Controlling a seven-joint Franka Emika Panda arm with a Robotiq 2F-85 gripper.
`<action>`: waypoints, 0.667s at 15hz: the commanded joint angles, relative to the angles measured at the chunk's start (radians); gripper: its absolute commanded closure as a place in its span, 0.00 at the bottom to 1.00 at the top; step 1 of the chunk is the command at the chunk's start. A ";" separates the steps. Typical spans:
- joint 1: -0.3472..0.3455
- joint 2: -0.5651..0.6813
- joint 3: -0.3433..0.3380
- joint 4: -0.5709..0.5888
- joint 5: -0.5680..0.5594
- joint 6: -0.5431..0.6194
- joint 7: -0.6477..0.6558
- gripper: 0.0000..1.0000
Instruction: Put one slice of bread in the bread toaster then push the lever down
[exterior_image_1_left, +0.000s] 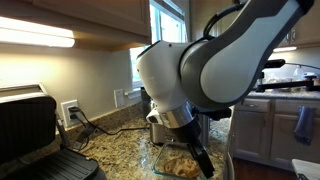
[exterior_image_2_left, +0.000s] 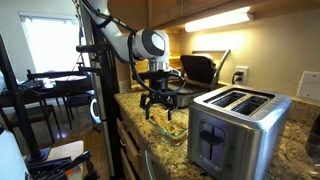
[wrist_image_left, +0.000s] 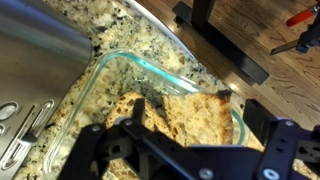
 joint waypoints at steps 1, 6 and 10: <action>0.000 0.009 0.001 0.008 -0.024 0.012 0.021 0.00; -0.001 0.017 -0.001 0.018 -0.025 0.010 0.020 0.00; -0.002 0.020 -0.002 0.033 -0.031 0.007 0.019 0.00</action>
